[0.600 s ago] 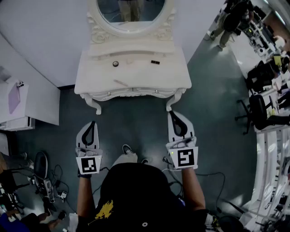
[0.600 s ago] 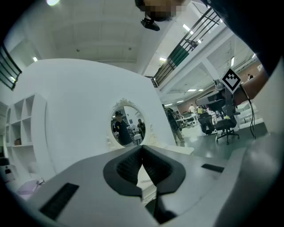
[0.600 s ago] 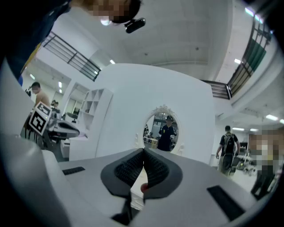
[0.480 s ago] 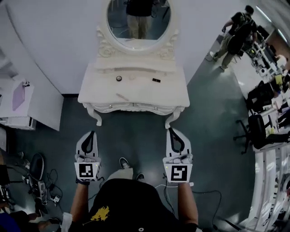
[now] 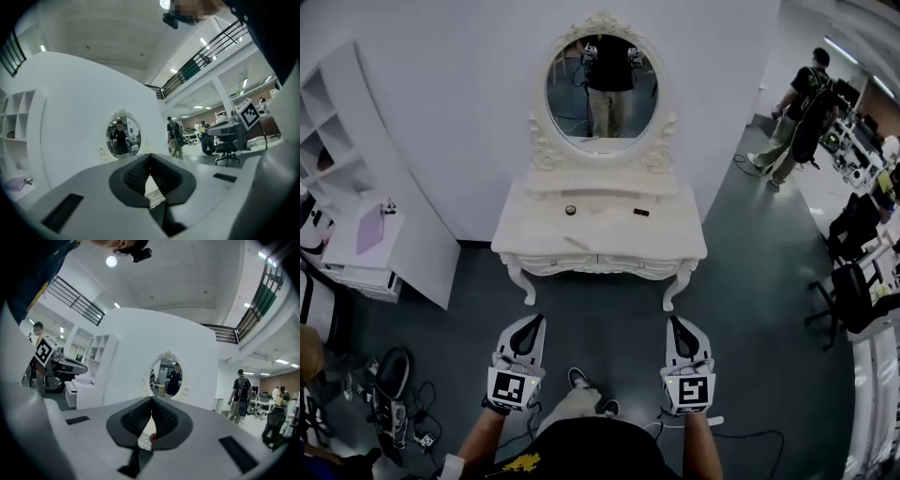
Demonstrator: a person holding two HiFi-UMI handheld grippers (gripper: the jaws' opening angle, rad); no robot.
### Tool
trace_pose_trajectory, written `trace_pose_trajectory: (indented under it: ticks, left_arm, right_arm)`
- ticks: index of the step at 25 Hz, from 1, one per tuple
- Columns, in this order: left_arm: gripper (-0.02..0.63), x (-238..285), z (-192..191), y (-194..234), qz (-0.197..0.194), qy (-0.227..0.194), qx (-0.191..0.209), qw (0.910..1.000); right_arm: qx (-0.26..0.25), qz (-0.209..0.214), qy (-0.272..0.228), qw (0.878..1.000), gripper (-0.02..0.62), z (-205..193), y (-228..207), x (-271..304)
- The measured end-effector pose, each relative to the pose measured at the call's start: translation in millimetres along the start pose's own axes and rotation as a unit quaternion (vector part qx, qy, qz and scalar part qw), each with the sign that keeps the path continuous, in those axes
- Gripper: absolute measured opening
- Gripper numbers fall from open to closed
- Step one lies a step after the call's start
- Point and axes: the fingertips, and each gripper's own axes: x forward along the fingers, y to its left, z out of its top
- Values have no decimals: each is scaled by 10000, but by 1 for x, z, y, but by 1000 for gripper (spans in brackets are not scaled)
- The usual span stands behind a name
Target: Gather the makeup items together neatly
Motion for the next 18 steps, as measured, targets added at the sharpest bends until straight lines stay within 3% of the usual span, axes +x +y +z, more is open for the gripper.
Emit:
trace_pose_trajectory:
  ticks: [9,15,18]
  left_arm:
    - [25,-51,-27,-7,306,-392,-376,9981]
    - [101,-53,-18,-15,289,-342,-261,9987]
    - [174,-46,-19,-13,419,-148,-197,9988]
  right_arm:
    - [324,308,406,9982,48,-26,39,-41]
    - [465,512,477,9965,163,-28,42,-44]
    - [575,588,384,9959,179,-24,32,-35]
